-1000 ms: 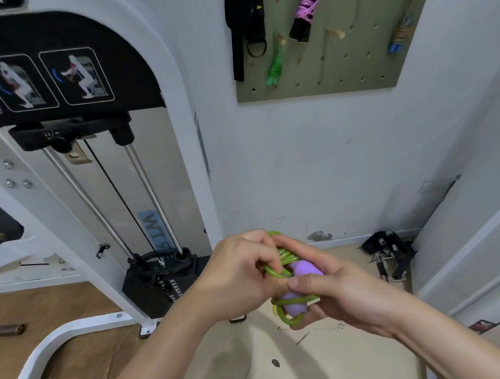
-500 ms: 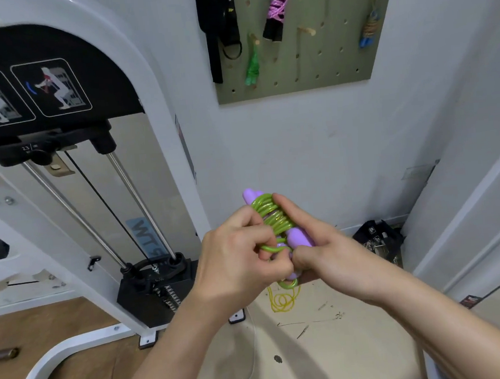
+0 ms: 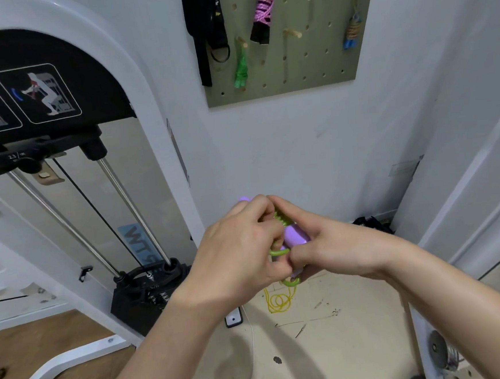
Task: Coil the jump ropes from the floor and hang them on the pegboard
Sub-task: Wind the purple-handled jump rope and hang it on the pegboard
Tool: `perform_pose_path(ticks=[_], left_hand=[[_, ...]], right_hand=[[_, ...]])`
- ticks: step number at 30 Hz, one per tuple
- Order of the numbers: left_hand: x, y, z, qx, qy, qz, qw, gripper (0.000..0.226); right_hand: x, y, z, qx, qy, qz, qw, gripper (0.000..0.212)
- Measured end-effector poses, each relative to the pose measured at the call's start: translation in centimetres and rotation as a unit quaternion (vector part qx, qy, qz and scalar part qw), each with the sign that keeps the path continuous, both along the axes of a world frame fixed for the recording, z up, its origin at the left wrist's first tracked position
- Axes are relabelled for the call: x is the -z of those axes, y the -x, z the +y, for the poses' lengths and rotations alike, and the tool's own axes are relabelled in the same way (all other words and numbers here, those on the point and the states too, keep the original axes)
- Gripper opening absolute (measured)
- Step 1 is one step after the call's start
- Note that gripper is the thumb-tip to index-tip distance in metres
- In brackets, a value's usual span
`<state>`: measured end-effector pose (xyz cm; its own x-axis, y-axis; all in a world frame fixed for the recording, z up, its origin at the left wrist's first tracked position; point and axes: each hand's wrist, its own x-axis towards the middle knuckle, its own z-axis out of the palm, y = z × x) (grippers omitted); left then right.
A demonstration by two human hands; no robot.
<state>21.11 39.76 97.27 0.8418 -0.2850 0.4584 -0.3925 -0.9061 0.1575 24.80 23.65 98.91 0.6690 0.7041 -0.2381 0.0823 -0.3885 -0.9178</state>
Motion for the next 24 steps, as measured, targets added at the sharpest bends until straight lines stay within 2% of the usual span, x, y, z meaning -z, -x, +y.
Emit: perform_pose_path(ticks=[2, 6, 10, 15, 17, 18, 20, 22, 24], left_hand=[[-0.1, -0.2, -0.1, 0.000, 0.006, -0.034, 0.999, 0.029], [-0.2, -0.9, 0.3, 0.010, 0.089, -0.092, 0.992, 0.028], [-0.1, -2.4, 0.4, 0.014, 0.191, -0.058, 0.980, 0.024], [0.9, -4.0, -0.6, 0.024, 0.218, -0.012, 0.976, 0.027], [1.1, -4.8, -1.3, 0.017, 0.242, 0.018, 0.970, 0.028], [1.1, -5.3, -1.5, 0.002, 0.275, 0.029, 0.961, 0.030], [1.0, -6.5, -1.2, -0.023, 0.387, 0.062, 0.920, 0.036], [0.7, -7.3, -1.0, 0.000, 0.486, 0.107, 0.867, 0.034], [0.5, -7.4, -1.6, 0.023, 0.507, 0.128, 0.852, 0.029]], right_hand=[[-0.7, -0.1, 0.4, 0.005, -0.005, -0.042, 0.999, 0.078], [-1.5, -0.1, 0.5, 0.028, -0.045, -0.090, 0.995, 0.077], [-1.7, 0.2, 0.3, 0.032, -0.019, -0.119, 0.992, 0.076], [-1.0, -0.3, -0.9, 0.038, 0.086, -0.243, 0.966, 0.079], [-0.7, -0.6, -1.4, 0.050, 0.098, -0.267, 0.957, 0.073], [-0.6, -0.8, -1.9, 0.068, 0.065, -0.245, 0.965, 0.065], [-0.7, -1.5, -3.0, 0.127, -0.062, -0.119, 0.983, 0.049], [-0.9, -2.4, -4.1, 0.185, -0.162, 0.002, 0.969, 0.037], [-0.4, -3.2, -4.6, 0.203, -0.171, 0.029, 0.964, 0.037]])
